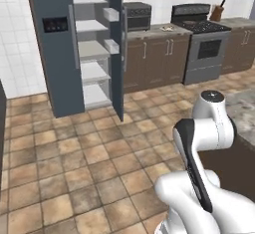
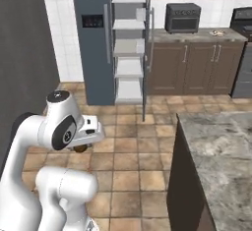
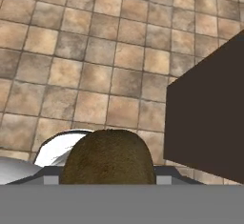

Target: Place the cold items (potato and kiwi) from the fridge in one tupperware on the dining counter. Place the warm items (kebab skewer and hot dog) in the stove area in another tupperware.

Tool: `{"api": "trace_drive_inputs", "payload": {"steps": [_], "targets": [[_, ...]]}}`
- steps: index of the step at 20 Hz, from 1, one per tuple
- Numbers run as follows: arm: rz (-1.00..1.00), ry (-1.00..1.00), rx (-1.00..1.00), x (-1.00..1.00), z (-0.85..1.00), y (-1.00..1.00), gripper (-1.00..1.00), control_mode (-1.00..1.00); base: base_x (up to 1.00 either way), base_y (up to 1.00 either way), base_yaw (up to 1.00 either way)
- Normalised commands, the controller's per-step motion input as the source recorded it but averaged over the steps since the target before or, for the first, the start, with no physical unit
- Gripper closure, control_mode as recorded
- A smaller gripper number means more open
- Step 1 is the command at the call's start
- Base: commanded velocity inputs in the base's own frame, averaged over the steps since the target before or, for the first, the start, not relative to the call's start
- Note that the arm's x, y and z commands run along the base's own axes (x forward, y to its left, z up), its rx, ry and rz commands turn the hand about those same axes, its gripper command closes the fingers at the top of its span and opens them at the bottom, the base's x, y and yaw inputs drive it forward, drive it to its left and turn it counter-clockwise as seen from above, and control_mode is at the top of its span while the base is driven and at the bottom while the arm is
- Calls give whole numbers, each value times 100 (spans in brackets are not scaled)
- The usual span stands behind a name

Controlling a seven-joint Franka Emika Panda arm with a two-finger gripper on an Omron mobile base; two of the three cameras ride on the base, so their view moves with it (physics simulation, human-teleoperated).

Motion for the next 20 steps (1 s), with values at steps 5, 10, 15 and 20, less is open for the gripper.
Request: {"api": "trace_drive_inputs", "payload": {"steps": [5,10,15,20], "targets": [[0,0,0,0,0,0,100,100,-100,-82,0],[0,0,0,0,0,0,100,100,-100,-50,-1],[0,0,0,0,0,0,100,100,-100,-48,-2],[0,0,0,0,0,0,100,100,-96,-55,-3]]}}
